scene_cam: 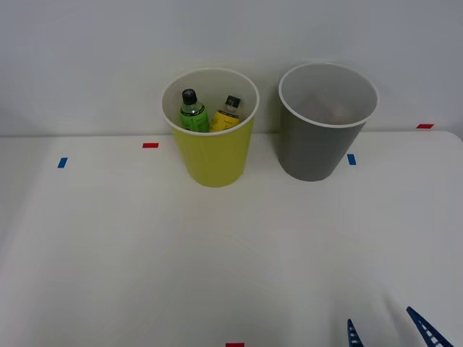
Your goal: Put cans in the gray bin, plastic bottles in the light green bin
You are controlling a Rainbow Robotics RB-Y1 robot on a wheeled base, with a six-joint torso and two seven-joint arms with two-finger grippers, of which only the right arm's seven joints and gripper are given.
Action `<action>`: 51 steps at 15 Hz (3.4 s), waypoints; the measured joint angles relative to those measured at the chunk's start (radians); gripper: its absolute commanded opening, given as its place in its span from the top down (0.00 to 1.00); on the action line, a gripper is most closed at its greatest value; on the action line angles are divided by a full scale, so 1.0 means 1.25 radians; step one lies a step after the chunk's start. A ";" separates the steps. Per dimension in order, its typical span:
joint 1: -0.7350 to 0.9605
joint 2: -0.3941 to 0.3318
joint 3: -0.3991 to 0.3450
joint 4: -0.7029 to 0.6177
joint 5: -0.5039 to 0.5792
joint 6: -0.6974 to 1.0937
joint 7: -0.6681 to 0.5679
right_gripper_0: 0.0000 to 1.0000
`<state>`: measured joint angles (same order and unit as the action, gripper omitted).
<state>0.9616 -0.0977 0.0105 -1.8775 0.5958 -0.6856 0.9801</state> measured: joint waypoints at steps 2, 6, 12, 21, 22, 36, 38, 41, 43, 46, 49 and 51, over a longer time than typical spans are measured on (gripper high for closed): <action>0.000 -0.001 -0.004 0.000 0.000 0.000 -0.003 0.00; 0.000 -0.003 -0.004 0.000 0.000 0.000 -0.008 0.00; 0.004 -0.008 -0.005 0.000 -0.002 0.000 -0.007 0.00; 0.004 -0.008 -0.005 0.000 -0.002 0.000 -0.007 0.00; 0.004 -0.008 -0.005 0.000 -0.002 0.000 -0.007 0.00; 0.004 -0.008 -0.005 0.000 -0.002 0.000 -0.007 0.00; 0.004 -0.008 -0.005 0.000 -0.002 0.000 -0.007 0.00; 0.004 -0.008 -0.005 0.000 -0.002 0.000 -0.007 0.00; 0.004 -0.008 -0.005 0.000 -0.002 0.000 -0.007 0.00; 0.004 -0.008 -0.005 0.000 -0.002 0.000 -0.007 0.00; 0.004 -0.008 -0.005 0.000 -0.002 0.000 -0.007 0.00; 0.004 -0.008 -0.005 0.000 -0.002 0.000 -0.007 0.00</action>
<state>0.9664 -0.1073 0.0046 -1.8776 0.5937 -0.6857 0.9710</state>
